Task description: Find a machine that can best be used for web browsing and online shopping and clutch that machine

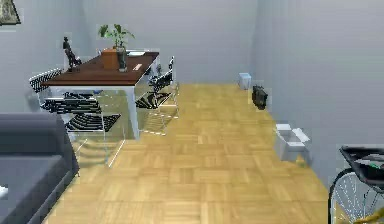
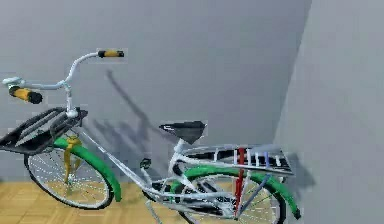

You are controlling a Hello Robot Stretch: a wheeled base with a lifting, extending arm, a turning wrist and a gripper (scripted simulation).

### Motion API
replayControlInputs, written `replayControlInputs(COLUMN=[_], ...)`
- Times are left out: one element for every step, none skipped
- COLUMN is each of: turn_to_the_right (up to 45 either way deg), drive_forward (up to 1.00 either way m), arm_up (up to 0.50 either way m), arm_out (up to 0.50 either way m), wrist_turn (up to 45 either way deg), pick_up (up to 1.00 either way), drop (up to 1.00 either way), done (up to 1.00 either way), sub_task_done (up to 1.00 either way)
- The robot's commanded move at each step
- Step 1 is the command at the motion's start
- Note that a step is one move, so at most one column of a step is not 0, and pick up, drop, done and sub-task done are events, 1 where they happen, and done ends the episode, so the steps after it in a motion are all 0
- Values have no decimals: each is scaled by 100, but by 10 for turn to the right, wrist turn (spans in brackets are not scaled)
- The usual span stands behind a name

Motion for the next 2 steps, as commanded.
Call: replayControlInputs(turn_to_the_right=[-450,-450], drive_forward=[0,0], arm_up=[0,0], arm_out=[0,0], wrist_turn=[0,0], pick_up=[0,0], drop=[0,0], done=[0,0], sub_task_done=[0,0])
